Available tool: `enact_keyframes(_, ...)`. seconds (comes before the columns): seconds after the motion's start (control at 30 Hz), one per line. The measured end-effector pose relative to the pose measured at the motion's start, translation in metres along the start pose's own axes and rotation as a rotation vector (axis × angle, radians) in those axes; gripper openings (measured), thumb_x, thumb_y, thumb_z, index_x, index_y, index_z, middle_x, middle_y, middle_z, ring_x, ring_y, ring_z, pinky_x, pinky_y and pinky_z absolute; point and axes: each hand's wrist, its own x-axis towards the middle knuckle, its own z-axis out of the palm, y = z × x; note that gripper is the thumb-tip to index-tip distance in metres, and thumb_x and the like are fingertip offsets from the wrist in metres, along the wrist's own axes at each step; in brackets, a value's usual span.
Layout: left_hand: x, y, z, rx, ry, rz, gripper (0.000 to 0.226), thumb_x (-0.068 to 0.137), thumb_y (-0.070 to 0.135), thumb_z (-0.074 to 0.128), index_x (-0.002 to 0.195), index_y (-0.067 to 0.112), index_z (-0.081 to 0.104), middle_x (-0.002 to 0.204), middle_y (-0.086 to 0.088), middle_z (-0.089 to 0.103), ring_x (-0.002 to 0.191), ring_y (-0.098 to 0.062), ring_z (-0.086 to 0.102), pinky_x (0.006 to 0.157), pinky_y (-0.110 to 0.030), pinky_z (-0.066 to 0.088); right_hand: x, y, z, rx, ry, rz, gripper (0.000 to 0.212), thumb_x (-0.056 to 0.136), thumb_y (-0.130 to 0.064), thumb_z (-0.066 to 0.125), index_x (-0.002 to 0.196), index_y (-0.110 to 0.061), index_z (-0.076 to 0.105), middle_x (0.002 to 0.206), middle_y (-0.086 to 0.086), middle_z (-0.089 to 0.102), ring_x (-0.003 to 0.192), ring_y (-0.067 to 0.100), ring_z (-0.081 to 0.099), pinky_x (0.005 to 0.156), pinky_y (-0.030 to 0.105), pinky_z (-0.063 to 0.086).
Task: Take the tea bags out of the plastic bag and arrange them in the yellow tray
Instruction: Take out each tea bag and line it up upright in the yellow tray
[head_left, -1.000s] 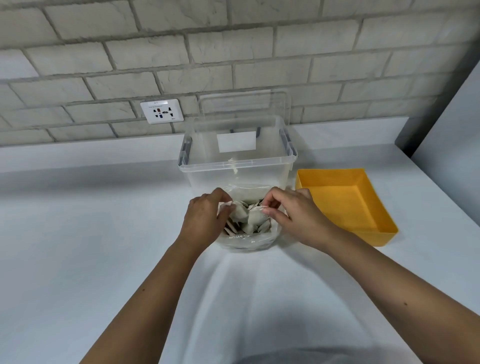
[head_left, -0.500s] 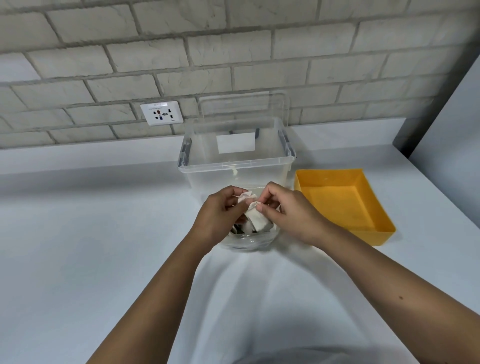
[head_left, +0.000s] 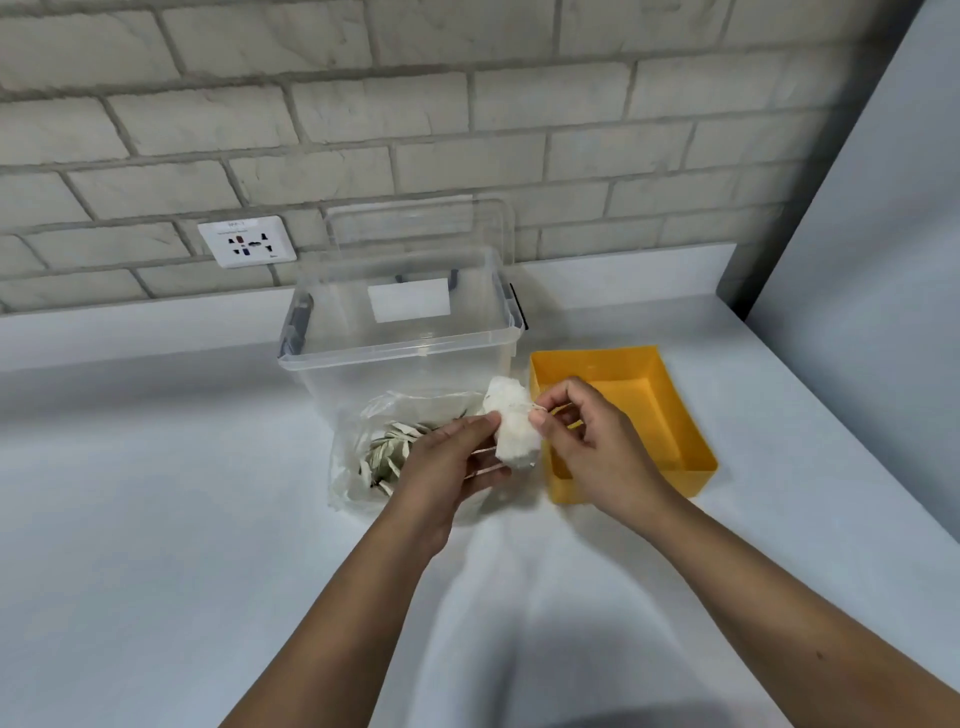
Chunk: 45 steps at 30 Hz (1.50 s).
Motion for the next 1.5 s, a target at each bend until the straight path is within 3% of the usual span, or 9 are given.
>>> enact_keyframes(0.1,0.012,-0.002,0.004,0.044,0.095,0.025,0.015,0.093,0.021,0.066,0.094,0.009,0.073,0.084,-0.007,0.072,0.078,-0.019,0.069,0.080,-0.033,0.054,0.008,0.009,-0.030,0.050,0.066,0.039,0.007,0.095,-0.021,0.060,0.089,-0.022,0.058,0.072,-0.013,0.060,0.064,0.004,0.053,0.060,0.015,0.043)
enact_keyframes(0.2,0.020,0.000,0.005,0.124,0.143,0.078,0.015,0.092,0.023,0.067,0.086,0.011,0.074,0.077,-0.002,0.073,0.072,-0.016,0.070,0.080,-0.032,0.053,0.025,0.025,-0.065,0.048,0.087,0.111,0.006,0.095,-0.014,0.060,0.091,-0.010,0.058,0.066,-0.006,0.061,0.055,0.005,0.054,0.055,0.017,0.046)
enact_keyframes(0.3,0.026,0.003,0.008,0.123,0.140,0.119,0.015,0.094,0.016,0.065,0.086,0.009,0.073,0.071,0.000,0.073,0.066,-0.012,0.068,0.064,-0.023,0.058,0.050,0.046,-0.082,-0.071,-0.015,0.190,0.005,0.094,-0.012,0.061,0.093,-0.008,0.059,0.066,-0.002,0.063,0.052,0.005,0.056,0.054,0.023,0.050)
enact_keyframes(0.57,0.040,0.003,0.012,0.197,0.100,0.117,0.019,0.095,0.018,0.063,0.081,0.015,0.076,0.081,-0.008,0.074,0.077,-0.022,0.070,0.074,-0.034,0.056,0.112,0.110,-0.044,-0.162,-0.104,0.301,0.005,0.093,-0.014,0.063,0.091,-0.011,0.060,0.071,0.009,0.065,0.062,0.022,0.060,0.054,0.031,0.050)
enact_keyframes(0.7,0.046,0.005,0.010,0.197,0.112,0.108,0.022,0.095,0.017,0.063,0.077,0.016,0.076,0.077,-0.006,0.072,0.074,-0.022,0.067,0.070,-0.032,0.059,0.130,0.127,-0.024,-0.236,-0.074,0.345,0.009,0.093,-0.017,0.065,0.093,-0.009,0.063,0.073,0.009,0.066,0.055,0.016,0.058,0.059,0.032,0.052)
enact_keyframes(1.07,0.046,0.007,0.007,0.215,0.062,0.117,0.023,0.095,0.017,0.062,0.075,0.014,0.074,0.065,0.000,0.066,0.063,-0.016,0.063,0.063,-0.024,0.059,0.130,0.132,-0.007,-0.500,0.129,0.105,0.016,0.084,-0.030,0.073,0.090,-0.014,0.075,0.082,0.000,0.073,0.074,0.012,0.064,0.066,0.026,0.050)
enact_keyframes(1.3,0.041,0.007,0.009,0.147,0.070,0.033,0.015,0.094,0.017,0.063,0.090,0.005,0.071,0.079,-0.014,0.075,0.068,-0.029,0.074,0.051,-0.027,0.056,0.132,0.125,-0.008,-0.690,0.088,0.081,0.027,0.086,-0.039,0.069,0.103,-0.017,0.065,0.080,0.001,0.070,0.075,0.020,0.064,0.063,0.029,0.048)
enact_keyframes(1.4,0.038,0.007,0.011,0.156,0.083,0.037,0.011,0.093,0.018,0.065,0.091,0.008,0.067,0.071,-0.004,0.072,0.070,-0.031,0.075,0.042,-0.025,0.049,0.118,0.093,-0.020,-0.577,0.204,0.071,0.024,0.088,-0.037,0.068,0.103,-0.019,0.068,0.074,-0.005,0.065,0.068,0.013,0.060,0.064,0.029,0.050)
enact_keyframes(1.5,0.038,0.006,0.014,0.181,0.095,0.045,0.012,0.092,0.017,0.067,0.095,0.006,0.066,0.071,-0.006,0.073,0.070,-0.031,0.075,0.039,-0.024,0.046,0.088,0.048,-0.025,-0.093,0.136,0.216,0.019,0.087,-0.037,0.069,0.085,-0.018,0.073,0.061,-0.004,0.061,0.055,0.013,0.056,0.061,0.032,0.052)
